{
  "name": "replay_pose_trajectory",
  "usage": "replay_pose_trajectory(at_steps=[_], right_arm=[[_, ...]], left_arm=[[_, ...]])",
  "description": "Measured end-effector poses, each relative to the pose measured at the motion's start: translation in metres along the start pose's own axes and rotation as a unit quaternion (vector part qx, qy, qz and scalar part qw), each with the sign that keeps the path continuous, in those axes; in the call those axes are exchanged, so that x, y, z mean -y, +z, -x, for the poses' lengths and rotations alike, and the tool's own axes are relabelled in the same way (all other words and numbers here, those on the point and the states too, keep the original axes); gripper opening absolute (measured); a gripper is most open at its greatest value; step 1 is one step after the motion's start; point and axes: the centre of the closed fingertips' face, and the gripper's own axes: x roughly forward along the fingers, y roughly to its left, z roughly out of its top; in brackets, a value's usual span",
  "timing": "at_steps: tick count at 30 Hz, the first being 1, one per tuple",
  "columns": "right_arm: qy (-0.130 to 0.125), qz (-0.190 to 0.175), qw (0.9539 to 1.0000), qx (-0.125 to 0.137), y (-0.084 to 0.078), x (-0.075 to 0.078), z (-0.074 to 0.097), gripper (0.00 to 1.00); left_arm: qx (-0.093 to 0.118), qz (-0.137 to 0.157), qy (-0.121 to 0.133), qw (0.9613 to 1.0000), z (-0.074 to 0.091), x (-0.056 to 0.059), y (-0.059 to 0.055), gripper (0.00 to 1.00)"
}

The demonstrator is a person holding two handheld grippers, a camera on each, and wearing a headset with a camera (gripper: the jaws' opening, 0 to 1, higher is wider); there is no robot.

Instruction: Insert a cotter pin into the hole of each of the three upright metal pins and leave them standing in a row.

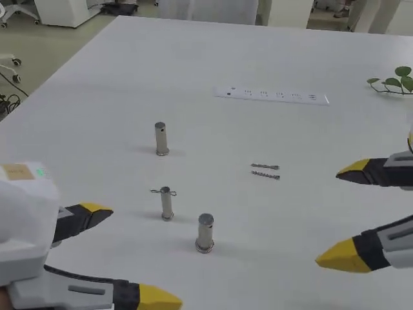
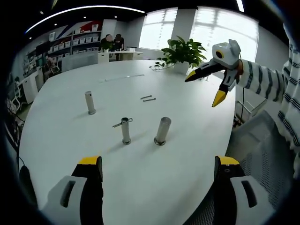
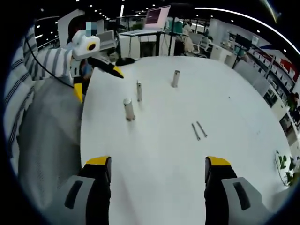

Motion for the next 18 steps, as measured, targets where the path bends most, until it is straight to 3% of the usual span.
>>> replay_pose_trajectory(at_steps=[6, 12, 18], right_arm=[[0.011, 0.021, 0.9994, -0.024, 0.002, 0.019, -0.012, 0.82], [0.031, 0.024, 0.9987, -0.034, 0.003, 0.033, -0.024, 0.82], [0.039, 0.044, 0.9964, -0.061, 0.004, 0.043, -0.034, 0.81]], left_arm=[[-0.003, 0.012, 0.007, 0.9999, 0.001, -0.003, -0.003, 1.00], [-0.004, 0.009, 0.010, 0.9999, 0.001, -0.003, -0.003, 1.00], [-0.003, 0.012, 0.012, 0.9999, -0.001, -0.003, -0.001, 1.00]])
